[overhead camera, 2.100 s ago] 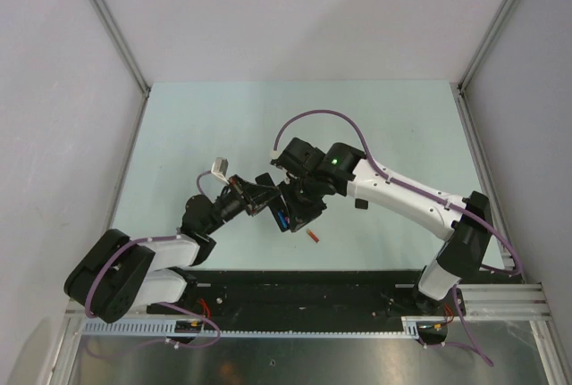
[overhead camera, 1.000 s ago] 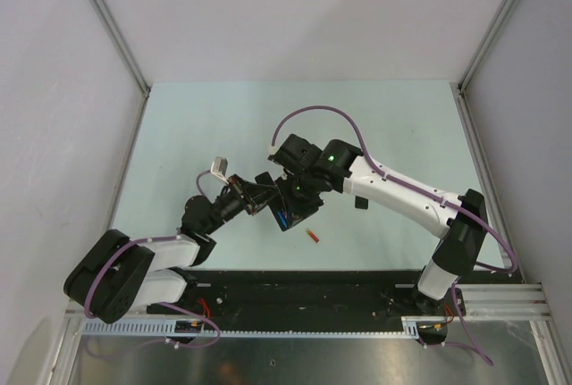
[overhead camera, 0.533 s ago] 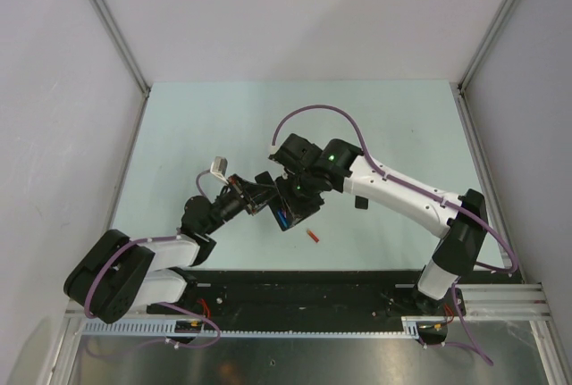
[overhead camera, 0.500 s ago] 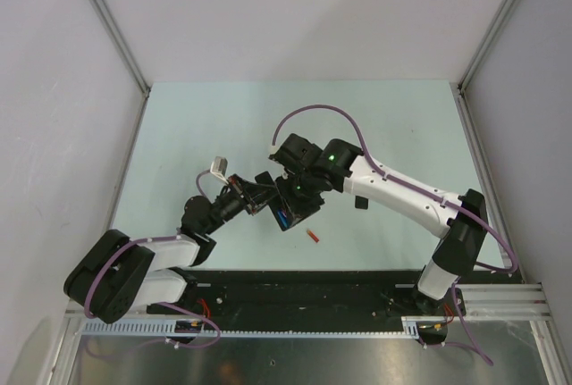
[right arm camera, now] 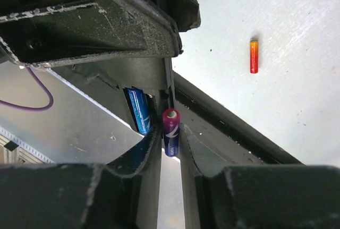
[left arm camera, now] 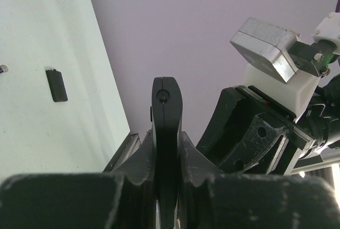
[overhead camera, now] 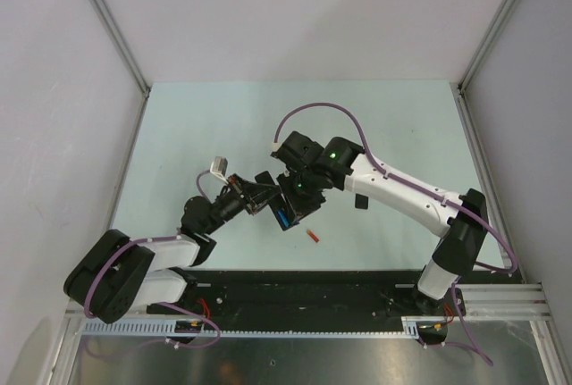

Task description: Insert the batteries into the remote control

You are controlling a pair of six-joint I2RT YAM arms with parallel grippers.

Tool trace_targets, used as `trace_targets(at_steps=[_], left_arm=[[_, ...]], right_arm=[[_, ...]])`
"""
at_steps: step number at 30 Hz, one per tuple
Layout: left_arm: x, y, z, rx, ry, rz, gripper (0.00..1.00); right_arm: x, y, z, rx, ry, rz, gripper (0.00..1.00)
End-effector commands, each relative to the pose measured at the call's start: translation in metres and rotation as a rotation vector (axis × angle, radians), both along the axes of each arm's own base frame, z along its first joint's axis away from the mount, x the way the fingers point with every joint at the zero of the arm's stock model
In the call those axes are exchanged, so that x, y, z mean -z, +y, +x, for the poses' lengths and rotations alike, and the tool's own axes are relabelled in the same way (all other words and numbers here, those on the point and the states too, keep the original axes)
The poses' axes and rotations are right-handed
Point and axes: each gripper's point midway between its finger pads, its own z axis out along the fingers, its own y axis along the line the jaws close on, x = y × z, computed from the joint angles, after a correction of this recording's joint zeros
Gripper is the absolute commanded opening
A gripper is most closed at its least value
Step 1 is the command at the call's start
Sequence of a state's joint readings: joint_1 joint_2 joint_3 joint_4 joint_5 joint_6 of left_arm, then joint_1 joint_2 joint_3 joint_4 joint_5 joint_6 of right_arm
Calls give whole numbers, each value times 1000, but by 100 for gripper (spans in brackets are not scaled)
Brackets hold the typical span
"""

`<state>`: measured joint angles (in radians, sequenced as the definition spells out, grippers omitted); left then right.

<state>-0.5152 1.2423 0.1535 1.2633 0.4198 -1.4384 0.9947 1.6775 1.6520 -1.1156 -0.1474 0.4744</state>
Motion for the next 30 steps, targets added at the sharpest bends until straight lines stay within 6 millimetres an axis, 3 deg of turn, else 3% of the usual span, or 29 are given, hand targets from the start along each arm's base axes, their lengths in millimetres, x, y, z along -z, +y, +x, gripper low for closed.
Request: trace_targets(at_steps=[1, 8, 18, 22, 30], left_arm=[[-23, 0, -6, 15, -67, -58, 0], [-20, 0, -4, 9, -62, -52, 0], [-18, 2, 0, -19, -65, -44, 0], [-19, 0, 3, -19, -59, -49, 0], [-14, -3, 5, -18, -38, -44, 0]], right_arm=[[-19, -1, 8, 15, -48, 30, 20], [-25, -4, 7, 22, -56, 22, 0], [-42, -20, -1, 8, -77, -31, 0], [-38, -16, -11, -32, -16, -22, 0], [-33, -5, -14, -77, 54, -19, 0]])
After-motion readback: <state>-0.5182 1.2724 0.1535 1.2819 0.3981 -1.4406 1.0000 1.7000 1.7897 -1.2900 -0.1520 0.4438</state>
